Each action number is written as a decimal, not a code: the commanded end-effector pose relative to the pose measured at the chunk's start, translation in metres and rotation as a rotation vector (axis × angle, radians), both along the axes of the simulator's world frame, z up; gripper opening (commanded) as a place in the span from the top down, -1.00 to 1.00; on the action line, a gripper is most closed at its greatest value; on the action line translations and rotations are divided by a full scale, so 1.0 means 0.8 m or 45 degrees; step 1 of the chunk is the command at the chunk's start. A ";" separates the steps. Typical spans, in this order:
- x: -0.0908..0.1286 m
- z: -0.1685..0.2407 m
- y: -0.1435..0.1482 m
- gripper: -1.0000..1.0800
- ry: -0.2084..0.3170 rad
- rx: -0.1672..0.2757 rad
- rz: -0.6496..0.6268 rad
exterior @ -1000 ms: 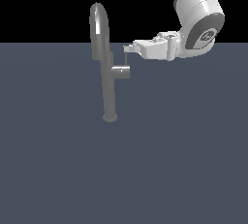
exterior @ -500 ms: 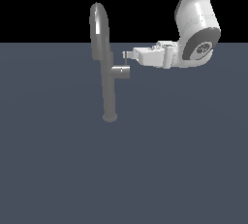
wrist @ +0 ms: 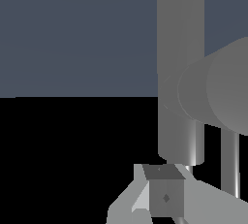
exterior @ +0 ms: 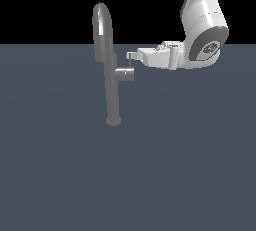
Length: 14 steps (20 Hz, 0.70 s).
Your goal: Turn on the faucet by rotating a designated handle.
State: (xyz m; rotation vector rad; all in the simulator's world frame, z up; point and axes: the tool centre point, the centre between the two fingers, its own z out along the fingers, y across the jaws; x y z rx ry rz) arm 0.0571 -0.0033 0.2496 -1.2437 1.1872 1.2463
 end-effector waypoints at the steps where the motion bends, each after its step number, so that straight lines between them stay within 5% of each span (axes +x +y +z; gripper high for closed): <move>1: -0.006 0.003 -0.001 1.00 -0.001 0.000 0.000; 14: -0.041 0.010 -0.003 1.00 0.000 -0.002 -0.003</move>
